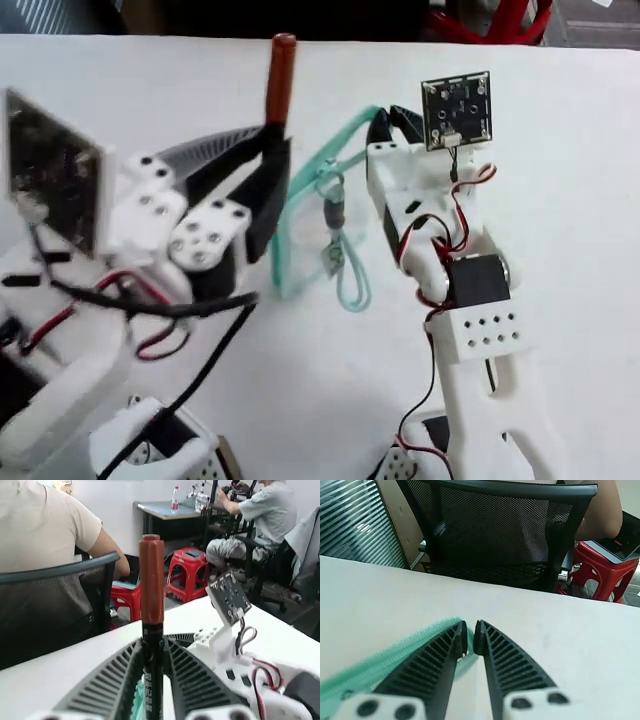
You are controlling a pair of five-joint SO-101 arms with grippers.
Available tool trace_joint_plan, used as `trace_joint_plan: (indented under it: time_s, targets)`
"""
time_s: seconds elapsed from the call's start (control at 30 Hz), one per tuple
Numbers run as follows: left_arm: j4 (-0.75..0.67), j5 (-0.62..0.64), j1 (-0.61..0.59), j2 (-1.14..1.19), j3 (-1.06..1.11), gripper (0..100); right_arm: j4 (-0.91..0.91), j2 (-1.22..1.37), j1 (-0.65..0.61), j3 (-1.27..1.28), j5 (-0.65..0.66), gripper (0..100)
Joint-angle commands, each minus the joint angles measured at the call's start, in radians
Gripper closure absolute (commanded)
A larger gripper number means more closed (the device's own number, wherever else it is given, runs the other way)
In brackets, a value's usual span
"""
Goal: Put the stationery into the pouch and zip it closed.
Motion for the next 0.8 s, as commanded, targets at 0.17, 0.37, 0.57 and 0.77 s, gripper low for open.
trace_joint_plan:
  time_s: [0.17,0.37,0.57,0.77]
  targets:
    - [-0.750,-0.014,0.007,-0.087,0.496,98,0.007,0.010,-0.013,0.055,0.002,96.8]
    - [-1.126,-0.101,0.012,-0.082,0.760,98,0.005,0.016,-0.013,0.055,0.002,96.8]
    - [-1.232,-0.101,0.007,0.021,0.789,98,-0.012,0.019,-0.013,0.058,0.002,96.8]
    - [-1.292,-0.101,-0.015,0.110,0.790,98,-0.013,0.018,-0.007,0.058,0.002,96.8]
